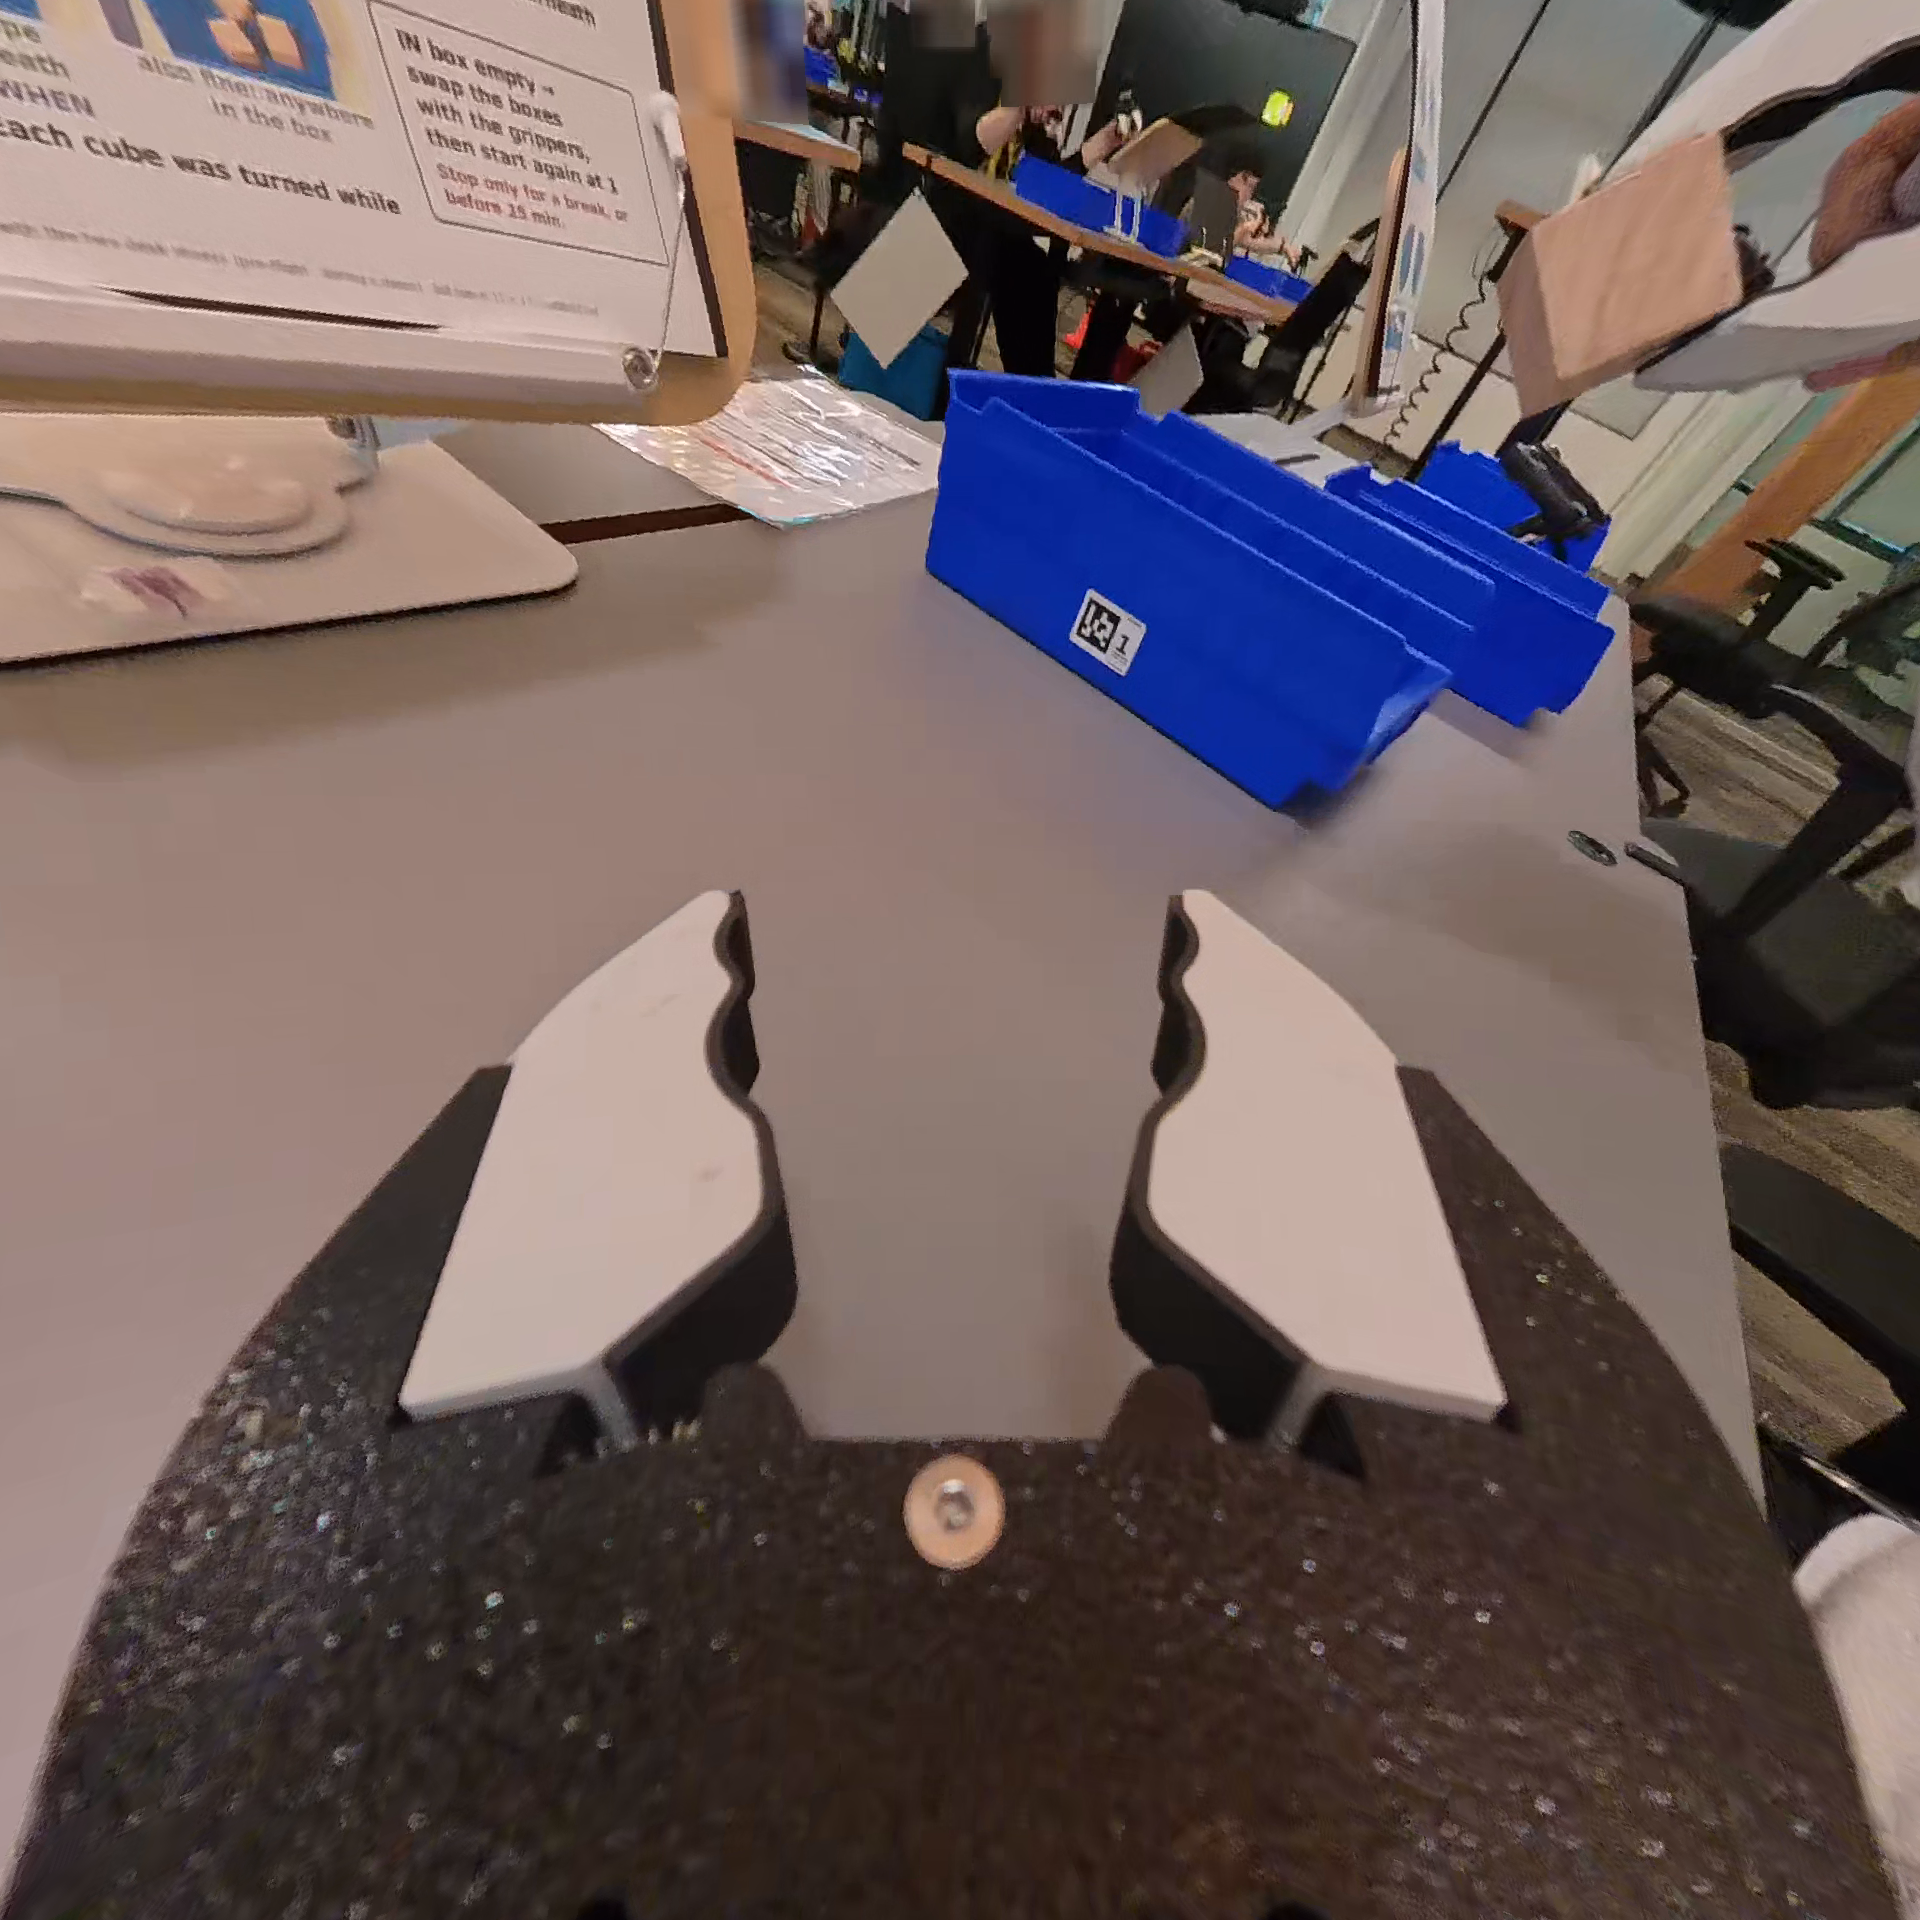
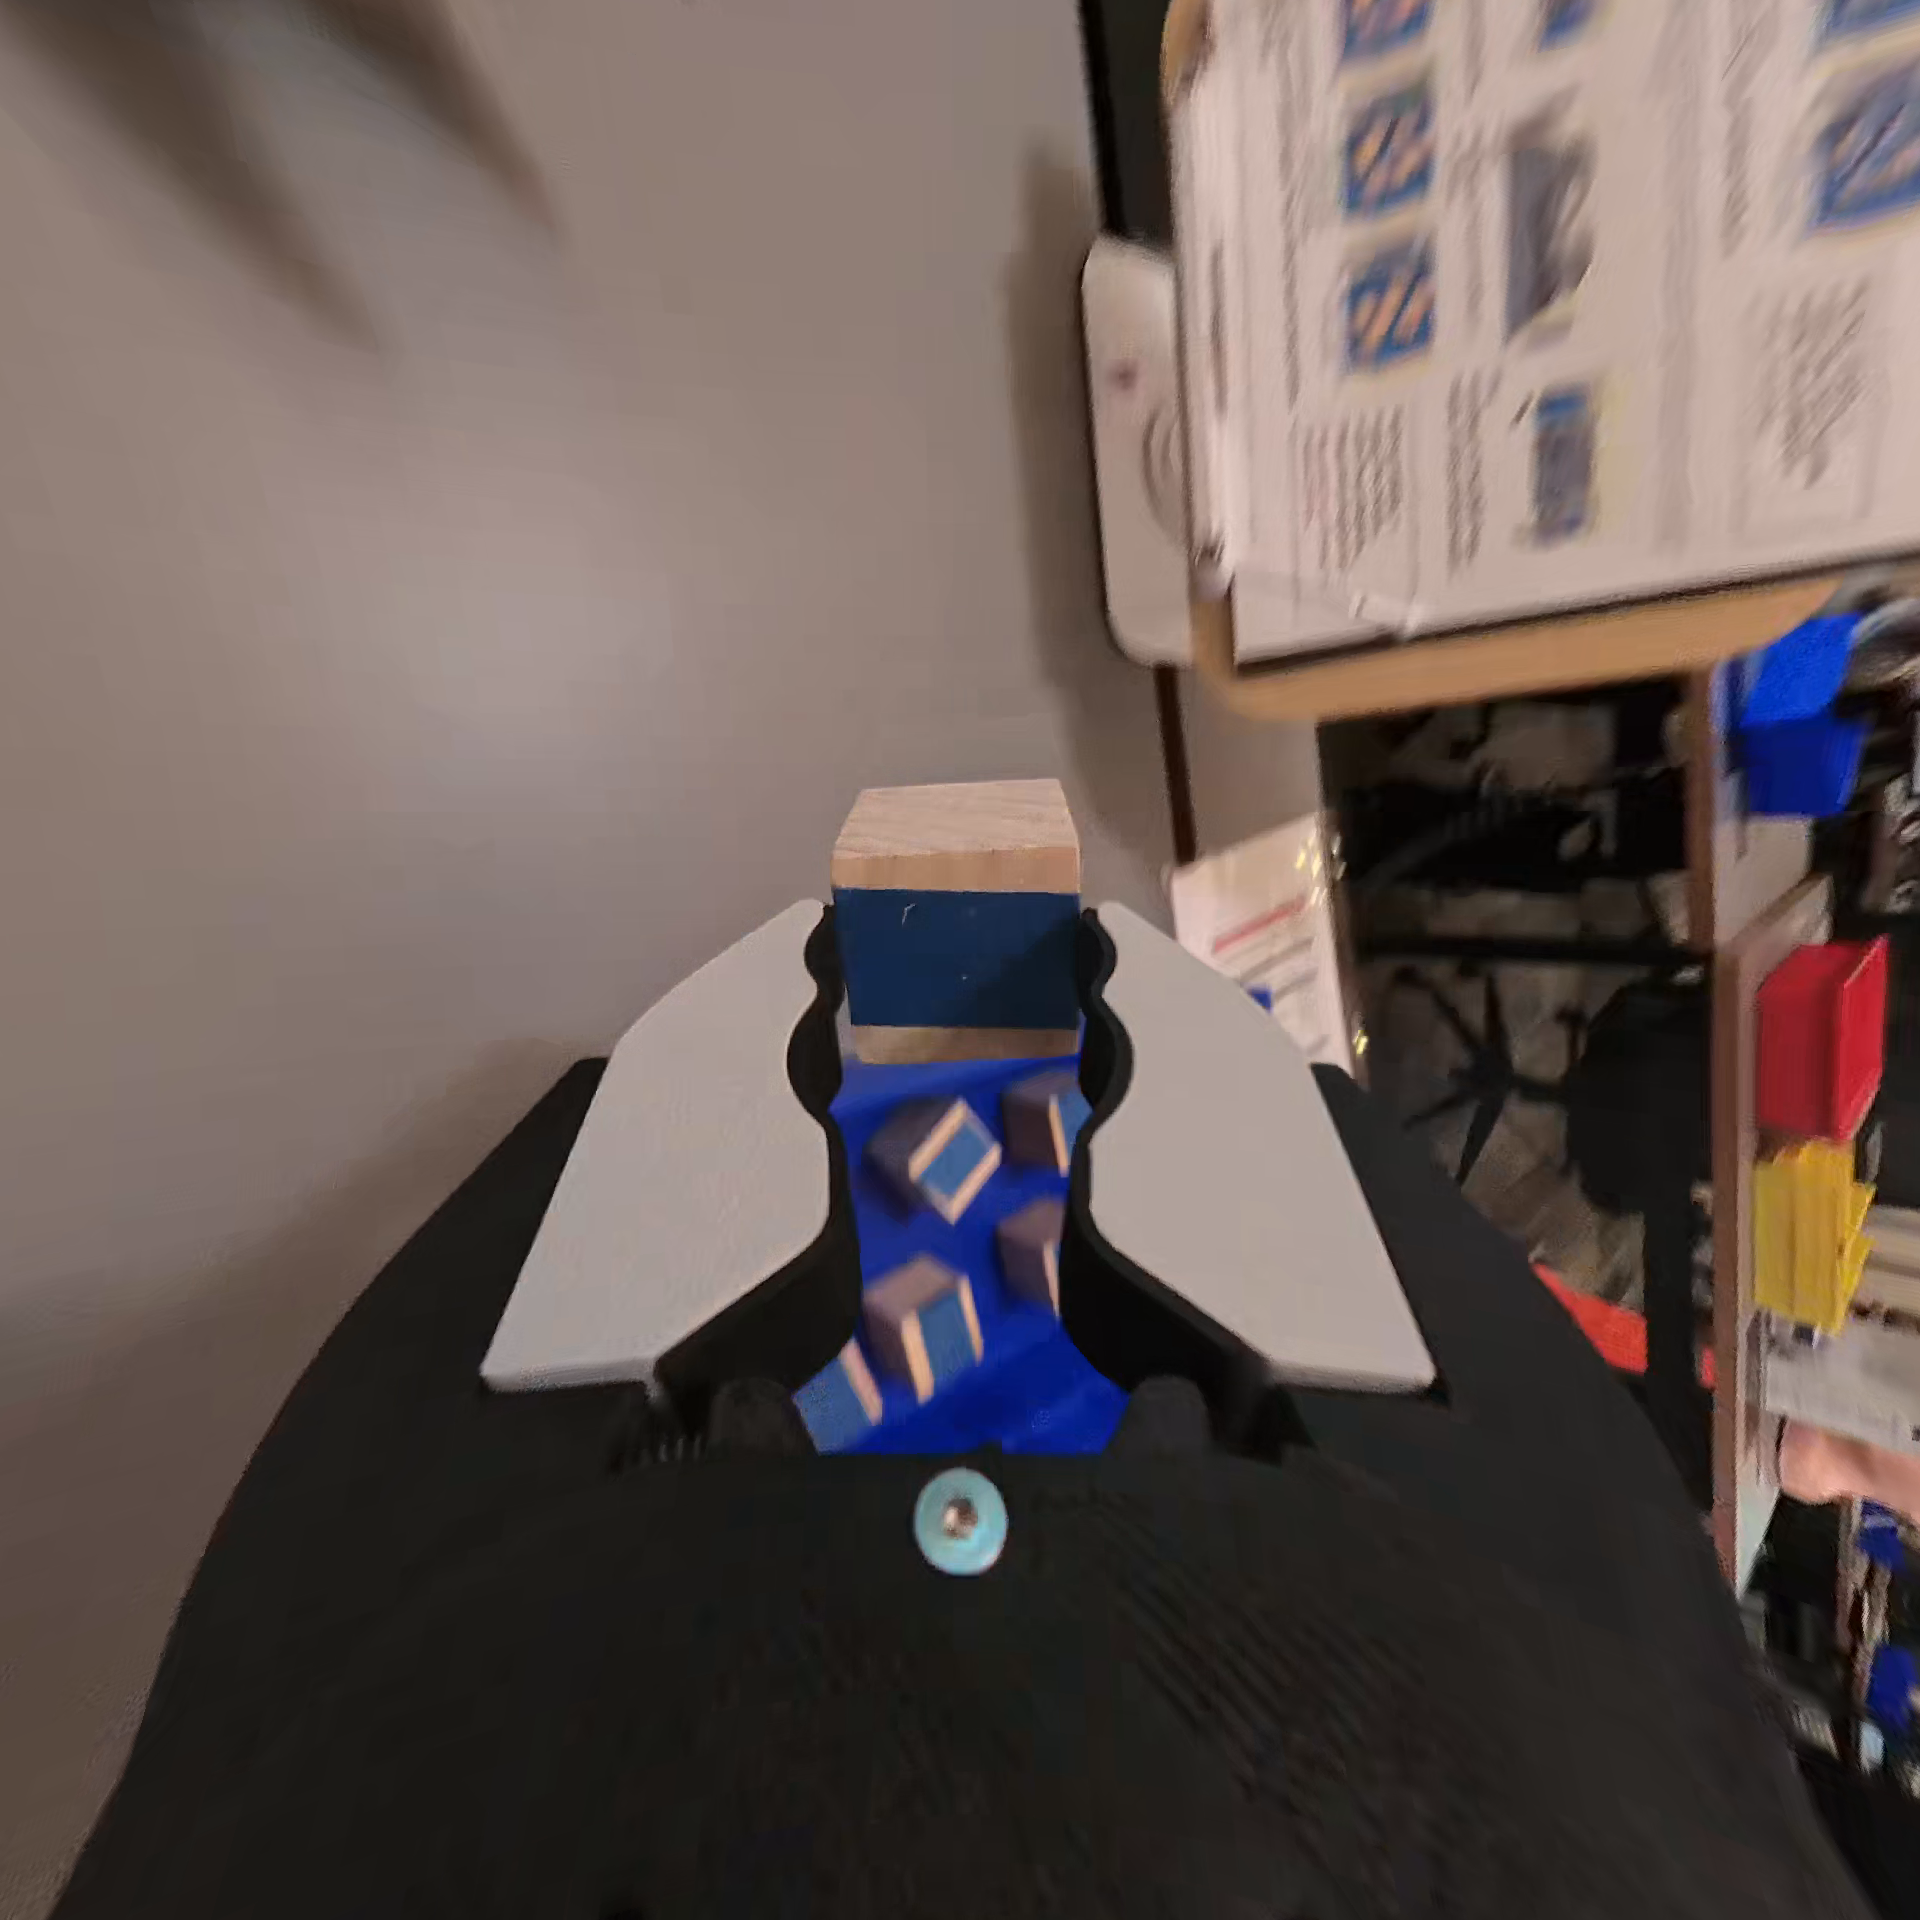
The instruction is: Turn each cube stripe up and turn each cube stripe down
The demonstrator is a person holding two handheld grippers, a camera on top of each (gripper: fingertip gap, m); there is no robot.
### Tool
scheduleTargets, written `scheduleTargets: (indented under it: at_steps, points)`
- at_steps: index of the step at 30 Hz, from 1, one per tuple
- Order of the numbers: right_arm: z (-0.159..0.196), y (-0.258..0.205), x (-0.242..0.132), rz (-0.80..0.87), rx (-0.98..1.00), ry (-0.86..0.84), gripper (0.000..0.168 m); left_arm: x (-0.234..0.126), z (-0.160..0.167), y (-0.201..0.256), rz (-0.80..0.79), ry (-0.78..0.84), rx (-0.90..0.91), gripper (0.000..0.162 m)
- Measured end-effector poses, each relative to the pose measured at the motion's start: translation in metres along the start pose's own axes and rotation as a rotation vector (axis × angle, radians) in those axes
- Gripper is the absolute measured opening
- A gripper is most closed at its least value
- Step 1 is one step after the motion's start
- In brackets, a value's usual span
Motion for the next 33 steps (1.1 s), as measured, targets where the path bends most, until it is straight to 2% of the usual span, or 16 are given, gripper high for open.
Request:
scheduleTargets:
  at_steps: [1,6,13,20,33]
  points:
    - [0.013,0.005,-0.001,-0.032,0.007,-0.052,0.044,0.001,0.000,0.000,-0.003,-0.009,0.012,0.074]
    - [0.070,0.019,0.017,-0.281,0.098,-0.274,0.044,0.005,0.006,-0.001,-0.014,-0.022,0.037,0.074]
    - [0.119,0.012,0.088,-0.461,0.139,-0.504,0.045,0.002,0.009,-0.006,0.003,-0.012,0.014,0.073]
    - [0.131,-0.001,0.133,-0.544,0.184,-0.529,0.045,0.000,0.011,-0.008,0.022,-0.012,0.001,0.073]
    - [0.136,-0.019,0.157,-0.648,0.188,-0.532,0.045,0.002,0.012,-0.005,0.049,-0.037,0.016,0.075]
Point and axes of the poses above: each gripper's, where its closed fingertips meet, x out along the fingers, z out of its underside, y = z × x across the jaws, the point moved 9 cm from there along -x, back along the fingers, and after that the axes turned 13 degrees about -y, right-handed, at the moved point
